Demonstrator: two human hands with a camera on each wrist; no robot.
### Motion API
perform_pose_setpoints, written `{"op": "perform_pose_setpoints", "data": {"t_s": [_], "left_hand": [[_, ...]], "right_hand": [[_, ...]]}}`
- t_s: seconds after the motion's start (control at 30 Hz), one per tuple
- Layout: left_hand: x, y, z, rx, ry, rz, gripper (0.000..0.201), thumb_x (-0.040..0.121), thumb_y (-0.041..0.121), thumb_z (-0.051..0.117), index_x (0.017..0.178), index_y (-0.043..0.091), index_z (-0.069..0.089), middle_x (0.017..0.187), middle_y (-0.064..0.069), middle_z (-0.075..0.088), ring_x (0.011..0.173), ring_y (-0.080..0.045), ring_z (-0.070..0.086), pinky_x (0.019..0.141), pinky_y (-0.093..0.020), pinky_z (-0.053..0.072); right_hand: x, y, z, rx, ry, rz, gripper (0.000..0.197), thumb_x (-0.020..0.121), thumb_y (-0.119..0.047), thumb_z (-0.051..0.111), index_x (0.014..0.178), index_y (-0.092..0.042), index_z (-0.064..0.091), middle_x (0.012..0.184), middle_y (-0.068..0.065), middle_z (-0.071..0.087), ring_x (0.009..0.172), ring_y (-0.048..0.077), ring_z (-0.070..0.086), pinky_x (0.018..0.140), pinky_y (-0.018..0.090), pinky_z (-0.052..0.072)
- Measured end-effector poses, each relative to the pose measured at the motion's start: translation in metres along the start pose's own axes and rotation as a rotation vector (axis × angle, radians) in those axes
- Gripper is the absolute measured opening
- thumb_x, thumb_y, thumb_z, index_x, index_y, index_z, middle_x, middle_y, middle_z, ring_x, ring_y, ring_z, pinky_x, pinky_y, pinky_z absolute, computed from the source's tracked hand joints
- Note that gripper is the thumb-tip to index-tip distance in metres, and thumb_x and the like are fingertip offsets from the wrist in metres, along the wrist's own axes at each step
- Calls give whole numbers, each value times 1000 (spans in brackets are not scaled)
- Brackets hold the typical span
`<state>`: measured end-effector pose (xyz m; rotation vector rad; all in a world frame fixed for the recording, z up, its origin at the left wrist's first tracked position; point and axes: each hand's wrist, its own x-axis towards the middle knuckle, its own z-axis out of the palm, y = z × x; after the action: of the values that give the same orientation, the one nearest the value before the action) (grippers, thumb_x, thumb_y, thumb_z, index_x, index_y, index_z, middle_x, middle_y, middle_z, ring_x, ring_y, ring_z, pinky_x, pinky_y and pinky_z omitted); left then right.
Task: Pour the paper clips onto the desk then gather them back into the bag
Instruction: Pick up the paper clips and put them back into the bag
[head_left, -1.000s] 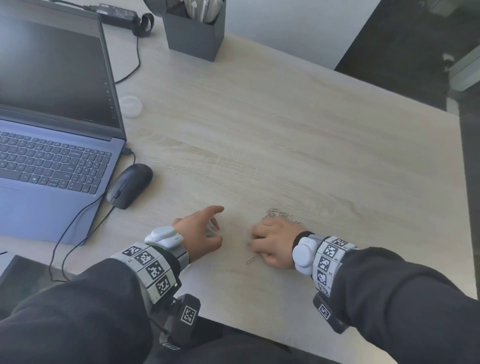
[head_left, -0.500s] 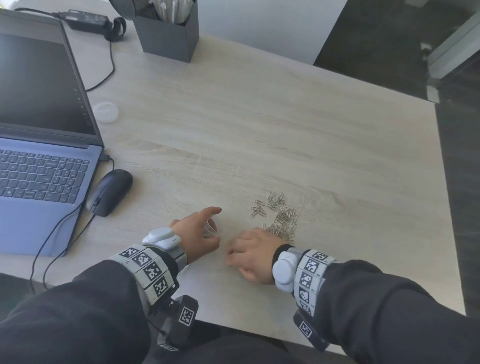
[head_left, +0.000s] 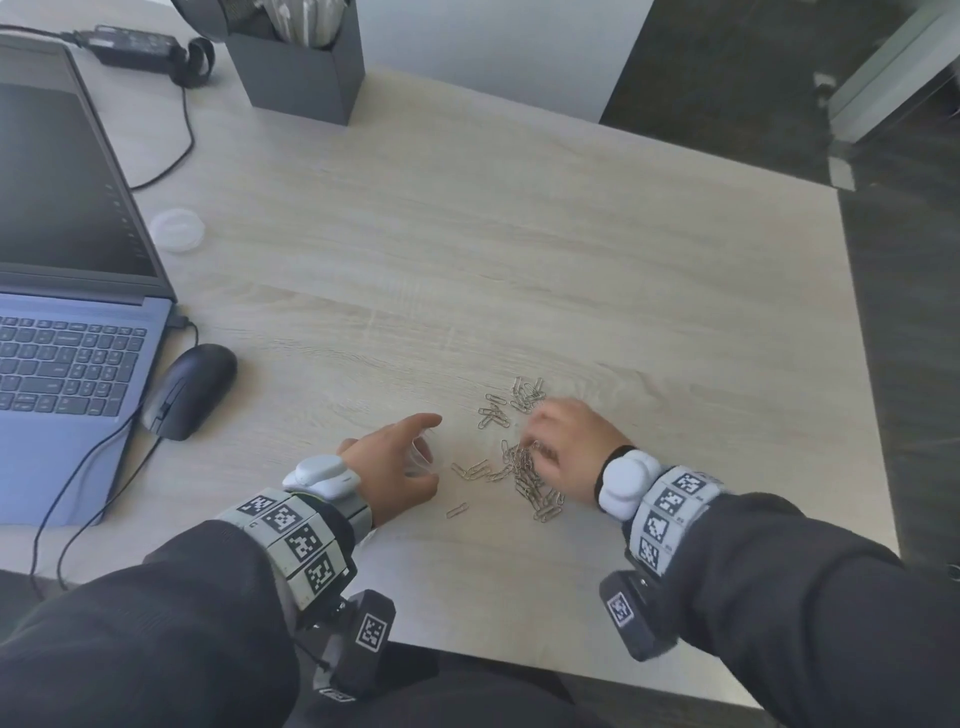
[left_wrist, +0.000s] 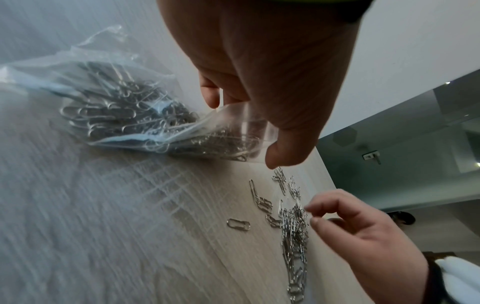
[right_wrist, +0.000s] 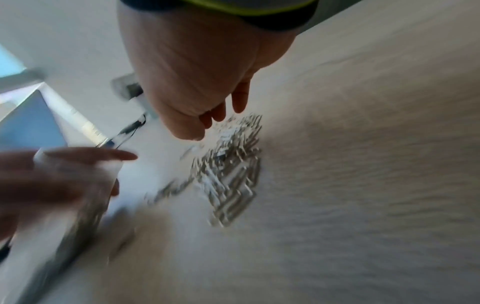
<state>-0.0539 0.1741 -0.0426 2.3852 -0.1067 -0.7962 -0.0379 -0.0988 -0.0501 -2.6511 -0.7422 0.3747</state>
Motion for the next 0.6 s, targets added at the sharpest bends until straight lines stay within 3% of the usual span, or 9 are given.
{"op": "perform_pose_setpoints", "data": {"t_s": [0.07,0.13,0.2,0.3,0.43,0.6], "left_hand": [[0,0,1,6,-5,-6,67,78,41,60,141,46,38,101,27,59,93,-3,60,103,-36,42],[0,1,2,26,-4,-13,68,78,41,60,141,45,37,103,26,60,92,-4,59,104,-35,41],[-1,3,3,43,0,-20,68,78,41,60,142,44,36,106,24,60,93,-5,58,105,-34,39],[-1,4,6,47,3,-31,71,76,43,59,143,42,35,109,22,61,98,-7,58,106,-35,37],[1,6,11,126,20,-74,79,75,44,59,148,40,29,130,11,58,126,-18,51,108,-40,33],[2,11,13,222,50,-88,93,69,62,66,149,38,26,137,9,48,132,-19,42,110,-43,32]], "right_hand": [[5,5,-8,47,39,222,35,84,-26,60,119,-22,61,122,0,54,114,23,46,93,43,46],[9,7,-11,32,2,361,57,81,-42,60,134,-28,48,138,-4,44,127,22,37,102,42,41],[10,4,-10,-24,-99,408,78,71,-61,62,140,-35,38,145,-8,35,132,23,31,103,42,39],[4,1,-5,-145,-230,348,96,57,-80,60,140,-42,31,143,-5,31,129,24,32,99,43,41],[-9,-2,4,-167,-252,298,96,56,-74,67,138,-44,28,133,-3,32,119,23,37,93,41,47],[-21,-3,12,-33,-215,360,72,71,-54,70,134,-39,37,127,-1,36,111,22,46,86,39,51]]}}
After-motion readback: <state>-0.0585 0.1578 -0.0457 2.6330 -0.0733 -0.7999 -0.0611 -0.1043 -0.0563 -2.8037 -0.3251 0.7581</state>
